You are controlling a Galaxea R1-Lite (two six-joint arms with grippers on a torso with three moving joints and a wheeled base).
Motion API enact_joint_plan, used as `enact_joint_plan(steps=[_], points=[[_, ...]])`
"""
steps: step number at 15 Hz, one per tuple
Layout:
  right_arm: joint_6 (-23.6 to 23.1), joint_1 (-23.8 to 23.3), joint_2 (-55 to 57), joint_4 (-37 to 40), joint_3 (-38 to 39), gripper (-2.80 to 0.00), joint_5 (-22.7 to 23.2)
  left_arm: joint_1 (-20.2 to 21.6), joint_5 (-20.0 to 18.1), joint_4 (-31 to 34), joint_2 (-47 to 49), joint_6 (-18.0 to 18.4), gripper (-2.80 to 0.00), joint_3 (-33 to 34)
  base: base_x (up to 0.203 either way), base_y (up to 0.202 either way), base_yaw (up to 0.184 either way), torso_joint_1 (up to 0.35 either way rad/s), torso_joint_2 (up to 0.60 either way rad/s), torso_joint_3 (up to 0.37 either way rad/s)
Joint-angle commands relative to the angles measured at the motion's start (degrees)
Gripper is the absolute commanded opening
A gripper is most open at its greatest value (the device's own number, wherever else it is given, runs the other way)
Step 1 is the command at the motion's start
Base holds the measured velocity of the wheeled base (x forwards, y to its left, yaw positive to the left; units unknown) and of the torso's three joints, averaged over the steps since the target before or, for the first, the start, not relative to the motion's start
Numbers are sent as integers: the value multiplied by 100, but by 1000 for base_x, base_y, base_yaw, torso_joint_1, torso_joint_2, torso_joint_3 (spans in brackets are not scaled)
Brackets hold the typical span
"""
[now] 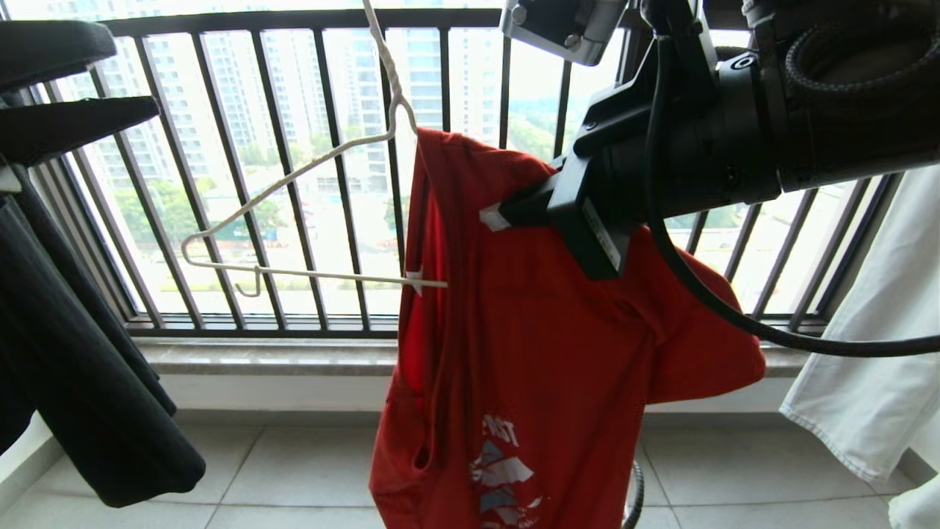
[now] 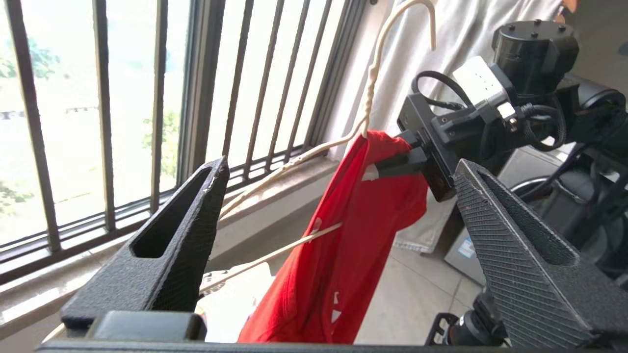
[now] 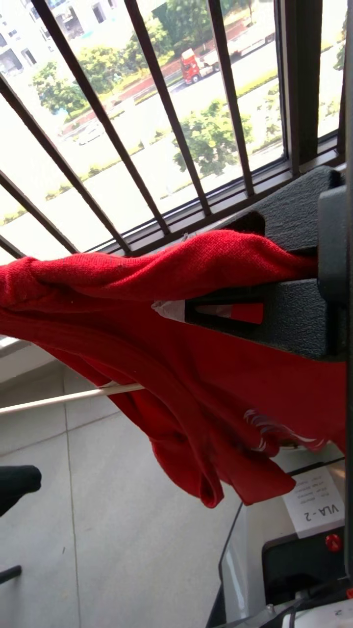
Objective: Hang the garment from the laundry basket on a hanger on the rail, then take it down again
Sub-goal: Hang the clothes on the clothes rack
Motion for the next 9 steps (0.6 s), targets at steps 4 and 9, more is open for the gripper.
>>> enact_joint_plan(steps=[4,9], points=[[85,-216,152,-693,65,-280,-482,-13,67,53,-159,39,-280,-63,0,0,0,0,0,0],[927,-581,257,-1319,82,-280,-683,-365,-8,1498,-14,42,-280,-772,0,0,0,0,0,0]])
